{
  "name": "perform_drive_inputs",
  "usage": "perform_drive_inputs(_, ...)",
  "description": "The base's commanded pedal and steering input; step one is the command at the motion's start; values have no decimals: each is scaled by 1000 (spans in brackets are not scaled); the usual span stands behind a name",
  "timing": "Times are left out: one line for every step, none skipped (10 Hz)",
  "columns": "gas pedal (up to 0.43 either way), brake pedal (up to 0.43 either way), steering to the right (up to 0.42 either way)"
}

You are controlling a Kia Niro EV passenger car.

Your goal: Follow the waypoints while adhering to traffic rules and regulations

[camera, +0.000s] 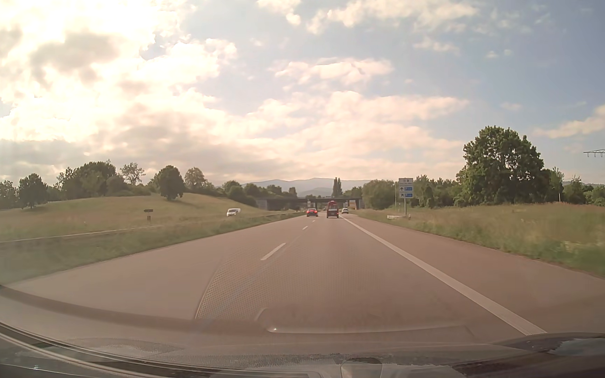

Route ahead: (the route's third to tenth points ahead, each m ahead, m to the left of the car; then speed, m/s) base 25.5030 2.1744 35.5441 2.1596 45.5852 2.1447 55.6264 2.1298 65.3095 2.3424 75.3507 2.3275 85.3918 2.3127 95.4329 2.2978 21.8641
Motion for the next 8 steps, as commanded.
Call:
perform_drive_inputs(79,0,-1)
perform_drive_inputs(79,0,-1)
perform_drive_inputs(79,0,-1)
perform_drive_inputs(79,0,-1)
perform_drive_inputs(79,0,-1)
perform_drive_inputs(79,0,-1)
perform_drive_inputs(79,0,-1)
perform_drive_inputs(79,0,-1)
